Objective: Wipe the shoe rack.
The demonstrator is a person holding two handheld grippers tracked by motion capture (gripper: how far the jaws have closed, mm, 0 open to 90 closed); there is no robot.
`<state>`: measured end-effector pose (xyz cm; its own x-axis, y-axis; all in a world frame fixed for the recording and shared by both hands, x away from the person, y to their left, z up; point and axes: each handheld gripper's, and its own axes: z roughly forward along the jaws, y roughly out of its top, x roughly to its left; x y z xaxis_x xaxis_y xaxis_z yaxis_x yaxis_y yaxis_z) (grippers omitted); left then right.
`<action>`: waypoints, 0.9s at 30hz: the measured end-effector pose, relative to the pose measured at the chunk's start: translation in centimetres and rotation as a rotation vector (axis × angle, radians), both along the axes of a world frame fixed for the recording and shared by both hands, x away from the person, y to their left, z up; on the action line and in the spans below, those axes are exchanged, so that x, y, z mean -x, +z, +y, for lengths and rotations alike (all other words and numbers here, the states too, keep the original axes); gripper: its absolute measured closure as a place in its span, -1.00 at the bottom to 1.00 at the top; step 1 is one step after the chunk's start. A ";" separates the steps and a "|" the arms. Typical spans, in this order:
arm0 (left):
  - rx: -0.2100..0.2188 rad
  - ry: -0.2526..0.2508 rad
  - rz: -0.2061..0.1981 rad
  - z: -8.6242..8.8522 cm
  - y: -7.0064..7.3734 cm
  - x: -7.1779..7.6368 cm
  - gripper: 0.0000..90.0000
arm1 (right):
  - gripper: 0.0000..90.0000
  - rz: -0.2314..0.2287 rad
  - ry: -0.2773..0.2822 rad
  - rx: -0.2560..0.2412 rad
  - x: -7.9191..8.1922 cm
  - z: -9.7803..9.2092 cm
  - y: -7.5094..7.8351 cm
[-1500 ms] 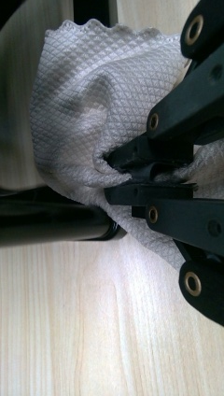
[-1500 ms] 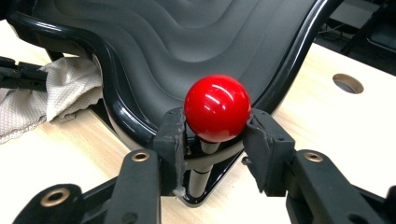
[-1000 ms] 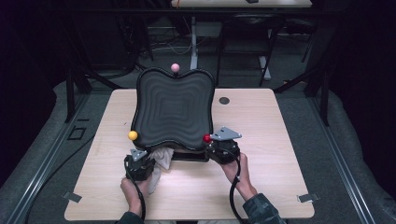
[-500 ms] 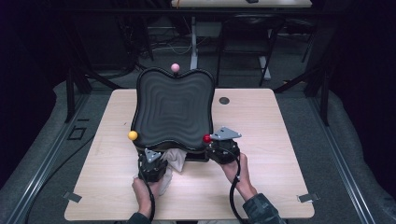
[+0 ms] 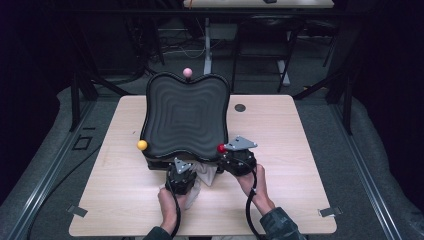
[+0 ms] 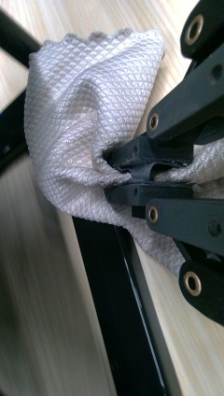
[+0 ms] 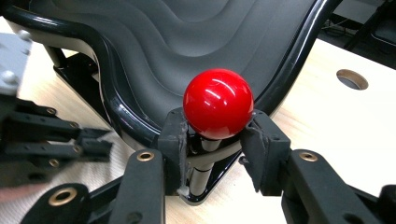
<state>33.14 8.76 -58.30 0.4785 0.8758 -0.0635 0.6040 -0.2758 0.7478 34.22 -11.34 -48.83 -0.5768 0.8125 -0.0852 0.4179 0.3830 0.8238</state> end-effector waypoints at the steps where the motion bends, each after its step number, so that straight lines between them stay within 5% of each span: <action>1: -0.005 -0.015 -0.002 -0.5 0.0 0.0 0.84 | 0.38 0.000 0.000 -0.001 0.0 0.0 0.0; 8: -0.032 -0.093 0.001 -2.9 0.2 -0.3 0.84 | 0.38 0.000 0.001 -0.001 0.0 0.0 0.0; 12: -0.017 -0.098 0.001 -3.1 0.2 -0.3 0.84 | 0.38 -0.001 0.001 0.000 0.0 0.0 0.0; 27: -0.005 0.019 0.012 2.0 0.3 0.2 0.84 | 0.38 0.000 0.004 0.004 0.0 0.0 0.0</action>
<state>32.98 10.77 -57.99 0.4607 0.8852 -0.0646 0.6179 -0.2676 0.7393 34.23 -11.31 -48.82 -0.5798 0.8100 -0.0883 0.4162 0.3876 0.8225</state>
